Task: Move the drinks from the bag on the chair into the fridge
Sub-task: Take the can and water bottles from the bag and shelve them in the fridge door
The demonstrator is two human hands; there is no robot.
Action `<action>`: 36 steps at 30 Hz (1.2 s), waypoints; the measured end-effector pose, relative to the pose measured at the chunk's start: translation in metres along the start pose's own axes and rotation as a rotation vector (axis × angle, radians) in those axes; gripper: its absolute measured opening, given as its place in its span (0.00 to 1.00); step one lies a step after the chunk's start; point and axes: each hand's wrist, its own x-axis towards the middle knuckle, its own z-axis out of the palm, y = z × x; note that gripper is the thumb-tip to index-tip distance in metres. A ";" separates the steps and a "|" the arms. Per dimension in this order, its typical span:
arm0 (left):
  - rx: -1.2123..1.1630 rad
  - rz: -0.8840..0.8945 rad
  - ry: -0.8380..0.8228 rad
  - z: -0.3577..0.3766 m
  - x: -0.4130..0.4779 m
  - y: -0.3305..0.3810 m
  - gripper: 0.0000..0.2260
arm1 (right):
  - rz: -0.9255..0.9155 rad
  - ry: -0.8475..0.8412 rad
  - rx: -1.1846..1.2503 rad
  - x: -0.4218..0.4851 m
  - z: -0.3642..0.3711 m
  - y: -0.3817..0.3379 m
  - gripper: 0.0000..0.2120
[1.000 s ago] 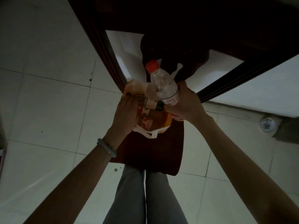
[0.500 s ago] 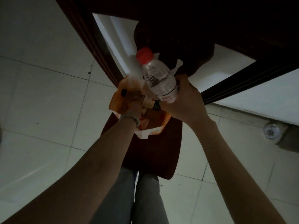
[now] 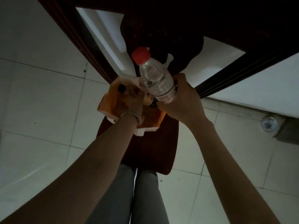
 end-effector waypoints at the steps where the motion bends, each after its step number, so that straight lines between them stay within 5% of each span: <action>1: -0.046 0.052 0.001 -0.004 -0.007 0.002 0.23 | 0.002 -0.003 0.002 -0.003 -0.001 -0.001 0.31; 4: -0.172 0.077 -0.001 -0.019 -0.029 0.001 0.25 | 0.006 -0.014 -0.003 -0.013 -0.009 -0.009 0.28; 7: -0.153 0.055 0.045 -0.044 -0.053 0.013 0.41 | 0.013 -0.037 0.006 -0.023 -0.017 -0.018 0.29; 17: -0.103 0.469 0.062 -0.173 -0.160 0.025 0.30 | -0.104 -0.129 0.071 -0.068 -0.048 -0.099 0.34; 25: -0.089 0.374 0.217 -0.288 -0.240 -0.015 0.34 | -0.356 -0.271 0.017 -0.119 -0.028 -0.190 0.26; 36: -0.157 0.334 0.637 -0.451 -0.336 -0.159 0.32 | -0.633 -0.635 0.071 -0.222 0.107 -0.358 0.32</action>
